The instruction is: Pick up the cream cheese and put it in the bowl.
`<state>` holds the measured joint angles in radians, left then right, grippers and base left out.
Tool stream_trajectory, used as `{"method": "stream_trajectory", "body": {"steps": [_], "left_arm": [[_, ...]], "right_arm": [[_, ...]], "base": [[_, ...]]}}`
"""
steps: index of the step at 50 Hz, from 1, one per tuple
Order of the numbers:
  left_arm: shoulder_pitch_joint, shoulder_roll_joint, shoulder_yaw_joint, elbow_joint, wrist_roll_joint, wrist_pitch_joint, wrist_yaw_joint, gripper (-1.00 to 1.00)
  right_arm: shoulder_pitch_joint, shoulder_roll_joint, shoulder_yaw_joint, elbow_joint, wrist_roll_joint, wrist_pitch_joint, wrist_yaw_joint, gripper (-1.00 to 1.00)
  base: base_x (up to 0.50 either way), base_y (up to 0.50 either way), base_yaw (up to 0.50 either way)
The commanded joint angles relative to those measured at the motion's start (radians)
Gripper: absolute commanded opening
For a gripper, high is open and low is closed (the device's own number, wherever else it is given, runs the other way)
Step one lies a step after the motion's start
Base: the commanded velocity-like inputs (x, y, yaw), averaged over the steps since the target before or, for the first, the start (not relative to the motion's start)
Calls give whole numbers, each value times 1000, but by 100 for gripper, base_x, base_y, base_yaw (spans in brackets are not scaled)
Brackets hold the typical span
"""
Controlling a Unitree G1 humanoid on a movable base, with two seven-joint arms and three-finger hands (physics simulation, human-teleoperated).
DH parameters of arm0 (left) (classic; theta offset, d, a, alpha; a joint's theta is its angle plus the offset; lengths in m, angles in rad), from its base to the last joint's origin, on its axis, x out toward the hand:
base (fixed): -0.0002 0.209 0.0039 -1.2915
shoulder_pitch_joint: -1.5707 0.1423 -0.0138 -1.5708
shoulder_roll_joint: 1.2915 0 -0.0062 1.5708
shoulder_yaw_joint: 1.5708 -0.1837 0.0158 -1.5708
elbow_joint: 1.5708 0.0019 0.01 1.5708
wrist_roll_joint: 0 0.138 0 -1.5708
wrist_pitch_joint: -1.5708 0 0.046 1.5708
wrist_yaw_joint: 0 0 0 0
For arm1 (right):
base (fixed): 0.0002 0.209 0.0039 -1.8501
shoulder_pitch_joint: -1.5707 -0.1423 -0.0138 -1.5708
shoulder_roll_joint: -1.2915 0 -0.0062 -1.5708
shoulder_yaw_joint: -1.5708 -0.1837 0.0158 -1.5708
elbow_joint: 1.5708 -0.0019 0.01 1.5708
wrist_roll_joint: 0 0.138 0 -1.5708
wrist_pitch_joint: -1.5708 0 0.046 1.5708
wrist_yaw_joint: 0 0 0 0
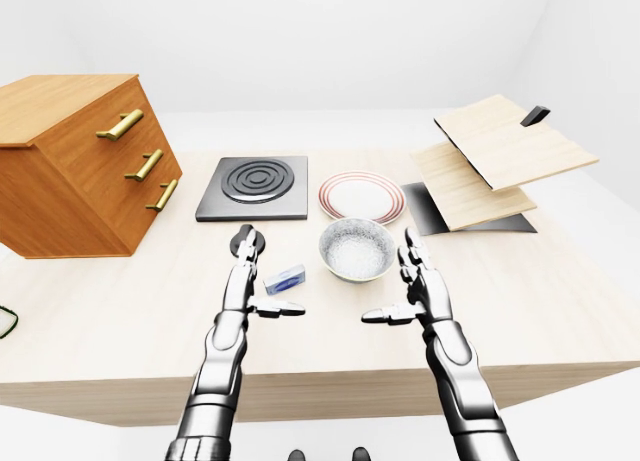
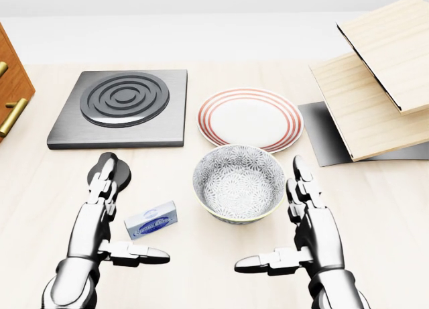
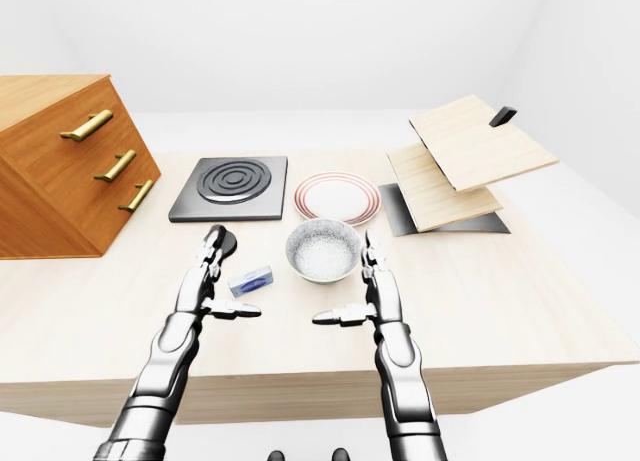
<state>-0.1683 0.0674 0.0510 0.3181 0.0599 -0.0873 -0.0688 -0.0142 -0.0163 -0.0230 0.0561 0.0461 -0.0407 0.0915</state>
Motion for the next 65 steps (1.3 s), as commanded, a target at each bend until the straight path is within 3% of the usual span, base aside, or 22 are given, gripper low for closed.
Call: {"method": "stream_trajectory", "body": {"steps": [1,6,13,19,24,37,38,39,44,65], "left_arm": [[-194,43,9,358,104,0,52,100],[-212,45,8,424,112,0,71,100],[-228,45,5,475,117,0,82,100],[-256,47,1,538,128,0,100,100],[-268,46,-2,583,140,0,118,100],[-297,49,3,660,136,0,133,100],[-293,48,5,657,127,0,128,68],[-294,47,9,660,117,0,130,-100],[-285,44,14,619,73,0,93,-100],[-302,49,34,561,-20,0,85,-100]], "right_arm": [[19,2,10,-27,-1,-5,24,100],[33,5,17,-46,3,-9,38,100],[41,8,20,-97,21,20,50,100],[40,8,25,-80,17,8,55,100],[43,8,25,-96,22,20,58,100],[34,12,32,-76,27,11,63,100],[37,11,31,-77,29,10,66,100],[39,10,31,-78,31,11,68,100],[28,14,31,-62,35,10,67,100],[38,10,21,-55,89,27,101,100]], "base": [[0,0,0],[0,0,0],[0,0,0],[0,0,0],[0,0,0],[0,0,0],[0,0,0],[0,0,0],[0,0,0],[0,0,0]]}}
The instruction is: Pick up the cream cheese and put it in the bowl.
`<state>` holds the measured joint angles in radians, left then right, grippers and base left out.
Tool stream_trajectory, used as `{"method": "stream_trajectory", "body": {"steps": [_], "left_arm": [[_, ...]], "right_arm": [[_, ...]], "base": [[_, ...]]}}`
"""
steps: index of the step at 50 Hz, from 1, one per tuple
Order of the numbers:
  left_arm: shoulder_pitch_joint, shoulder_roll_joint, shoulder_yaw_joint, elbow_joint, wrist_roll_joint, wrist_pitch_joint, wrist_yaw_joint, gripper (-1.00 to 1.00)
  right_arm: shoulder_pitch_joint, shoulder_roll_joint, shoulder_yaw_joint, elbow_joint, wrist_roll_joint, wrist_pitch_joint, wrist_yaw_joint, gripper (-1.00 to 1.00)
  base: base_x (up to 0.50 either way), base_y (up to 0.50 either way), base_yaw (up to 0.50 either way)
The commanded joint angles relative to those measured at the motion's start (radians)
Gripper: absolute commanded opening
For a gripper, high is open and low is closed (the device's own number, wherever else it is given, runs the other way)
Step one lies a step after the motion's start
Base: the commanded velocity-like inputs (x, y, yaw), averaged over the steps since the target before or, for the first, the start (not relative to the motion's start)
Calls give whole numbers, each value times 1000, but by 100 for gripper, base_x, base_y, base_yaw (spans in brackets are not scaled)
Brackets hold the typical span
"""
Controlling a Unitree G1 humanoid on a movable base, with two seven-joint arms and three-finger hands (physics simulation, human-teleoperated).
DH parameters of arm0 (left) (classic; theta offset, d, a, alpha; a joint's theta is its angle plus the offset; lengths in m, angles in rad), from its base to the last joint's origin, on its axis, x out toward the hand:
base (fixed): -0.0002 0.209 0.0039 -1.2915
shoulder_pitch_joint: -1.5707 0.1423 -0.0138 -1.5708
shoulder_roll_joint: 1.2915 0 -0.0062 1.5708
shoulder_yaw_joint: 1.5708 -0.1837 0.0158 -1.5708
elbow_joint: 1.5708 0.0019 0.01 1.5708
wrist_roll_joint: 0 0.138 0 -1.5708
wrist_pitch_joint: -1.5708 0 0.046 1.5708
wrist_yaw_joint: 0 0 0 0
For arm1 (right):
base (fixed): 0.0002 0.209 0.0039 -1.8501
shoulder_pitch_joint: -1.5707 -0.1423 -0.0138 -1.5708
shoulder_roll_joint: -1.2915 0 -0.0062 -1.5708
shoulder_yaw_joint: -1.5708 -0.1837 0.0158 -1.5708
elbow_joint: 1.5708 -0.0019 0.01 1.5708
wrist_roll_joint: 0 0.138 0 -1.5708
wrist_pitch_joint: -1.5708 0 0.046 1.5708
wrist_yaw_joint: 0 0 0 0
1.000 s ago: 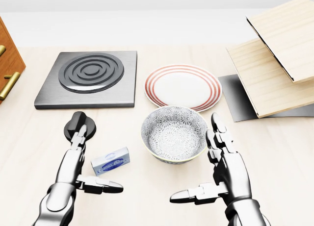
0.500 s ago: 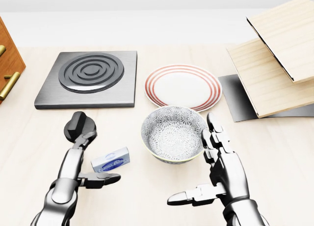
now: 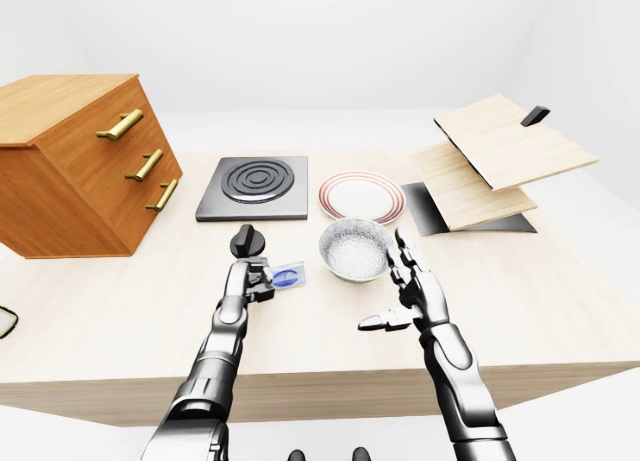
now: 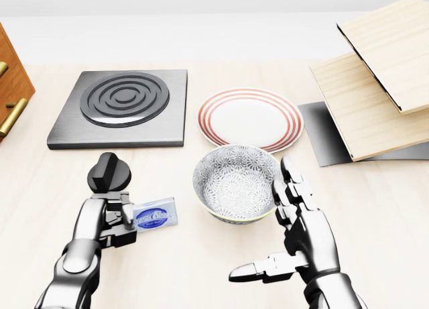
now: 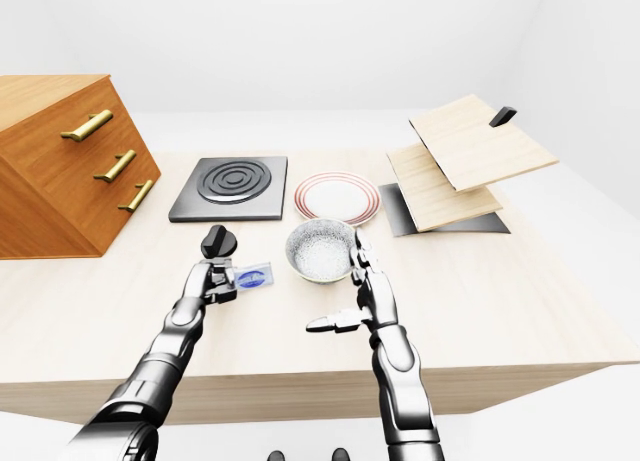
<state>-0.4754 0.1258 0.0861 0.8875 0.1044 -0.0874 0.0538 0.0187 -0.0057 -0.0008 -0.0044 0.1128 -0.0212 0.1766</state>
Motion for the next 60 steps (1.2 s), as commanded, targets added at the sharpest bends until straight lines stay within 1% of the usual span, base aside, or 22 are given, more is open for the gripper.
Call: {"method": "stream_trajectory", "body": {"steps": [1,7,13,16,24,29,30,35,36,38,40,42,44,47,48,50,52,57,60], "left_arm": [[6,-9,0,-16,-70,0,-36,-100],[24,-12,1,-97,-99,0,-42,-100],[31,-12,9,-184,-131,0,-47,-100],[20,-9,13,-217,-144,0,-43,-100],[11,-10,8,-309,-141,0,-29,-100],[-18,-8,5,-334,-135,0,-27,-100],[-29,-8,2,-329,-127,0,-26,-100],[-93,-9,-12,-269,-80,0,-17,-100],[-117,-12,-17,-238,-66,0,-12,-100],[-128,-13,-20,-222,-53,0,-9,-100],[-163,-23,-33,-186,-25,0,0,-100],[-182,-29,-38,-165,-7,0,2,-100],[-206,-39,-47,-145,7,0,-6,-100],[-247,-49,-61,-116,50,0,3,-100],[-279,-51,-81,-88,102,0,24,-100],[-324,-58,-80,-41,136,0,40,-100],[-359,-65,-79,-12,150,0,43,-100],[-456,-86,-83,43,182,0,55,-100],[-484,-98,-87,54,190,0,56,-100]], "right_arm": [[5,0,-2,6,23,7,17,100],[0,2,2,17,26,6,20,100],[-2,1,-1,15,34,11,23,100],[-7,2,-2,22,36,9,21,100],[-3,-2,-8,19,47,6,31,100],[-16,-12,-31,41,59,-3,38,100],[-20,-15,-38,42,63,-2,38,100],[-27,-35,-75,4,80,22,36,100],[-28,-38,-81,-1,84,27,39,100],[-31,-40,-86,-3,85,30,40,100],[-46,-55,-109,-7,93,44,42,100],[-59,-62,-122,-3,96,50,41,100],[-76,-72,-141,0,107,62,40,100],[-88,-84,-158,-9,118,80,39,100],[-90,-91,-166,-20,123,90,40,100],[-92,-95,-173,-29,130,101,40,100],[-93,-97,-177,-35,132,108,41,100],[-98,-106,-193,-42,145,109,49,100],[-100,-110,-199,-26,148,109,55,100]], "base": [[0,0,0],[0,0,0],[0,0,0],[0,0,0],[0,0,0],[0,0,0],[0,0,0],[0,0,0],[0,0,0],[0,0,0],[0,0,0],[0,0,0],[0,0,0],[0,0,0],[0,0,0],[0,0,0],[0,0,0],[0,0,0],[0,0,0]]}}
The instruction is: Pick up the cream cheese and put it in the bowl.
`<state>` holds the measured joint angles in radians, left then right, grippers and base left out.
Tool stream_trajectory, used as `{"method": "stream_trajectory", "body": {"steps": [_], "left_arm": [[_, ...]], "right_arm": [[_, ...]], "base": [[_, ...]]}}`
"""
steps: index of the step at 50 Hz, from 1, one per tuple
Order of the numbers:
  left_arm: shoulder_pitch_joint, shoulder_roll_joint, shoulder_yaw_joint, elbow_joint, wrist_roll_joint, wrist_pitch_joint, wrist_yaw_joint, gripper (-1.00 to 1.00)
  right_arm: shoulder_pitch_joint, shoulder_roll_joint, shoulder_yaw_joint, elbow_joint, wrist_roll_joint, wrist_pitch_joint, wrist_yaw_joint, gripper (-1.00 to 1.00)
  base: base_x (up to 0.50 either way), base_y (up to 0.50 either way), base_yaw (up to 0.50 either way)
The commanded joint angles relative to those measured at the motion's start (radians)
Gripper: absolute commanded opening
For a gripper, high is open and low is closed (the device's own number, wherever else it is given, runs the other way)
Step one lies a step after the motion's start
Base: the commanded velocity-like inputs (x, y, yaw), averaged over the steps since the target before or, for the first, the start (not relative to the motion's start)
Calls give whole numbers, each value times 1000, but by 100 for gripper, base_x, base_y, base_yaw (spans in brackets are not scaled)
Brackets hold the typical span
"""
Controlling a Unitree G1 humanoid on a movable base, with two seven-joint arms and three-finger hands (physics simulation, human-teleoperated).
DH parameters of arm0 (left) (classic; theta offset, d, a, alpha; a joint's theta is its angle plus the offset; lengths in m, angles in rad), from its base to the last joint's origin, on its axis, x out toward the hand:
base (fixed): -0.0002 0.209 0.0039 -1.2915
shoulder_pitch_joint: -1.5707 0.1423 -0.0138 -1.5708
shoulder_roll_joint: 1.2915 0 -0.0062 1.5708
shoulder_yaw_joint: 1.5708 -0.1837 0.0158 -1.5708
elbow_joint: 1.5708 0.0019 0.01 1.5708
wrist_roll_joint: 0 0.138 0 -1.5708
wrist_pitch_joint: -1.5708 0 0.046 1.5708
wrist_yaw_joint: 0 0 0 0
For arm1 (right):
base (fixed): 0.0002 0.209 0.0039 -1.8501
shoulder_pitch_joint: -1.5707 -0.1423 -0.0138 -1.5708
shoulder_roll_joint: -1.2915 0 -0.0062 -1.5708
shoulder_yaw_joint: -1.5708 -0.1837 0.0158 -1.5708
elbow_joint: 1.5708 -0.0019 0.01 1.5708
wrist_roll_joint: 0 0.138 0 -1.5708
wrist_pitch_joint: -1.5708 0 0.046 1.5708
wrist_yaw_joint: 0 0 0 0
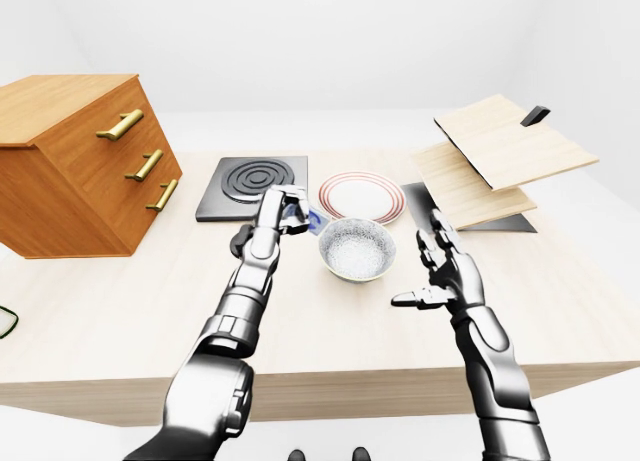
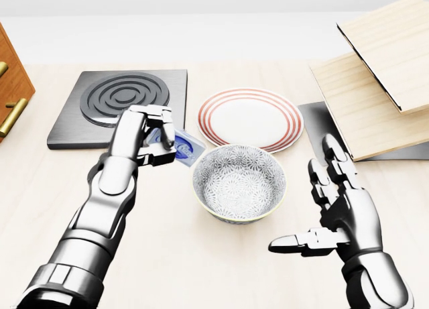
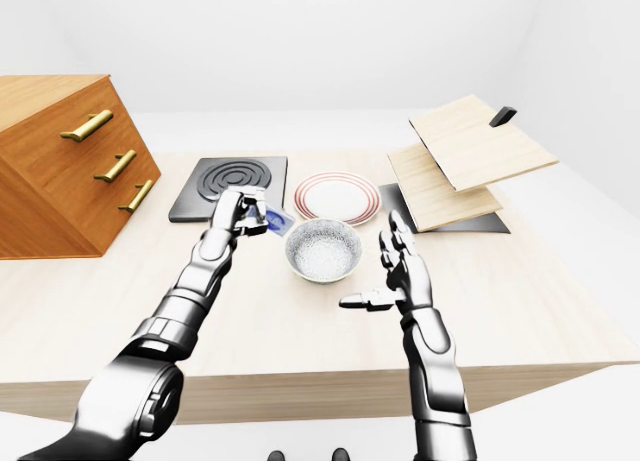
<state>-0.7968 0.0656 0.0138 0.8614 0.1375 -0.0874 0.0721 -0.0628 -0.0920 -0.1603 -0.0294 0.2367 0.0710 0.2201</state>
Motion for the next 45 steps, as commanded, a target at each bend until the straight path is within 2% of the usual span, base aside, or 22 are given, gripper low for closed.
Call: {"method": "stream_trajectory", "body": {"steps": [1,9,14,19,26,33,42,45], "left_arm": [[-168,-42,-15,77,158,0,38,-100],[-147,-95,-44,-69,176,0,7,-100],[-122,-134,-67,-99,201,0,4,-100],[-87,-170,-90,-108,238,0,4,-100],[-75,-187,-103,-20,289,0,14,-100],[-125,-187,-97,132,341,0,46,-100],[-136,-204,-103,166,384,0,61,-100],[-130,-209,-106,176,395,0,68,-100]], "right_arm": [[-19,-24,-40,4,25,16,14,100],[-39,-37,-53,54,43,5,26,100],[-43,-45,-62,74,55,-3,31,100],[-38,-48,-66,63,62,5,29,100],[-33,-45,-65,49,63,11,26,100],[-49,-38,-56,68,59,4,14,100],[-72,-36,-44,103,63,-13,3,100],[-52,-42,-51,84,73,-9,11,100]], "base": [[0,0,0],[0,0,0],[0,0,0],[0,0,0],[0,0,0],[0,0,0],[0,0,0],[0,0,0]]}}
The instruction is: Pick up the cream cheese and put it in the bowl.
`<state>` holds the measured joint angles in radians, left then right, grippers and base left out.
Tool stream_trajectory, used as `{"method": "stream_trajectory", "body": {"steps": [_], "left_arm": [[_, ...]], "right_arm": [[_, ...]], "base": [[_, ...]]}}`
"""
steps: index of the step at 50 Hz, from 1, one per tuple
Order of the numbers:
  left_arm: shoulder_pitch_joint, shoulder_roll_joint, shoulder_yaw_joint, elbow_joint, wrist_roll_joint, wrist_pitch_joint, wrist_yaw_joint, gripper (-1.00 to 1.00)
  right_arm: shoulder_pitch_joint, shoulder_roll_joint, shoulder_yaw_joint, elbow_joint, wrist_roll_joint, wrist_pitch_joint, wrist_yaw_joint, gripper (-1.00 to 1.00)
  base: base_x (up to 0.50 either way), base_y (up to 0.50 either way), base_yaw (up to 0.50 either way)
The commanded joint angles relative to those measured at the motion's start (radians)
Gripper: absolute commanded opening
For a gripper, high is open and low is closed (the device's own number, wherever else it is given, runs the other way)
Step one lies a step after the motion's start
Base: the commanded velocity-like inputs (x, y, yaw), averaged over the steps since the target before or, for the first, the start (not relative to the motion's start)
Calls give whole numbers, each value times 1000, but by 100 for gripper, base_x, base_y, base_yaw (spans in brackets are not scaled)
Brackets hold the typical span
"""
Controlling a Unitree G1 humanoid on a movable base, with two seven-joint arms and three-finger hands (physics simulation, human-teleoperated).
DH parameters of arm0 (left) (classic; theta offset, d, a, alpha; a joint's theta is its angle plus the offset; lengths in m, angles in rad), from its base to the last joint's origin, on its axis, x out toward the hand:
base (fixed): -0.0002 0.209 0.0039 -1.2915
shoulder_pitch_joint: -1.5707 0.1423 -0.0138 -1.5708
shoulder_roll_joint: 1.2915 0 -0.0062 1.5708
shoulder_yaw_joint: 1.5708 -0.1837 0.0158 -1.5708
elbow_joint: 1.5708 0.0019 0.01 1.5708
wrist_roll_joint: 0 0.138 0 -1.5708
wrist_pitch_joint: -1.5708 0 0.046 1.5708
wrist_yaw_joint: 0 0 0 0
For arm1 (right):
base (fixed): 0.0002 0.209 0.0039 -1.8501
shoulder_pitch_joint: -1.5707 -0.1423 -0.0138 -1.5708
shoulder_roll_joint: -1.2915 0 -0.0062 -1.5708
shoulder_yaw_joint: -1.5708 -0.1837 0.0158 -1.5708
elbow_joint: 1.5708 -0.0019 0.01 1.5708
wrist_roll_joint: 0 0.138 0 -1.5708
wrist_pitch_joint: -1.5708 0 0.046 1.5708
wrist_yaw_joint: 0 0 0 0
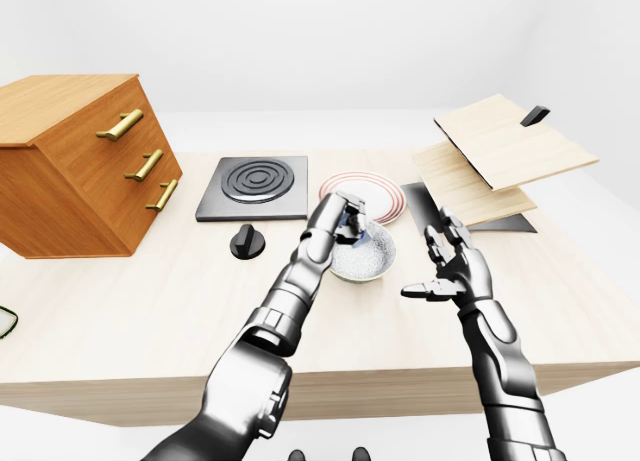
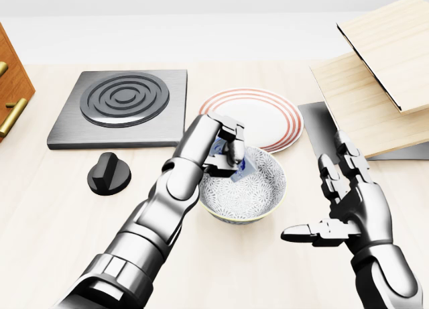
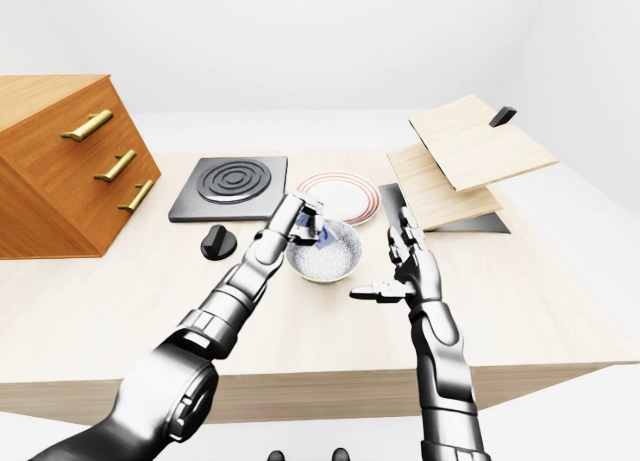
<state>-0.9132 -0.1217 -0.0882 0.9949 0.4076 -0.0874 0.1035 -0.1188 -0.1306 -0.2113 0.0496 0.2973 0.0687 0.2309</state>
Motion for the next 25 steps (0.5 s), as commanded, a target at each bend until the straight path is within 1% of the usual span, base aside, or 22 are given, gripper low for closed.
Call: {"method": "stream_trajectory", "body": {"steps": [1,8,19,25], "left_arm": [[-17,-21,-4,61,129,0,44,-100],[-42,-16,5,118,142,0,64,-100],[-39,-21,1,146,162,0,81,-100],[-50,-21,7,169,166,0,89,-100]], "right_arm": [[14,-4,-3,-10,18,-2,4,100],[27,-1,-8,-22,17,0,9,100],[35,2,-9,-41,17,9,12,100],[31,1,-12,-21,16,-3,18,100]], "base": [[0,0,0],[0,0,0],[0,0,0],[0,0,0]]}}
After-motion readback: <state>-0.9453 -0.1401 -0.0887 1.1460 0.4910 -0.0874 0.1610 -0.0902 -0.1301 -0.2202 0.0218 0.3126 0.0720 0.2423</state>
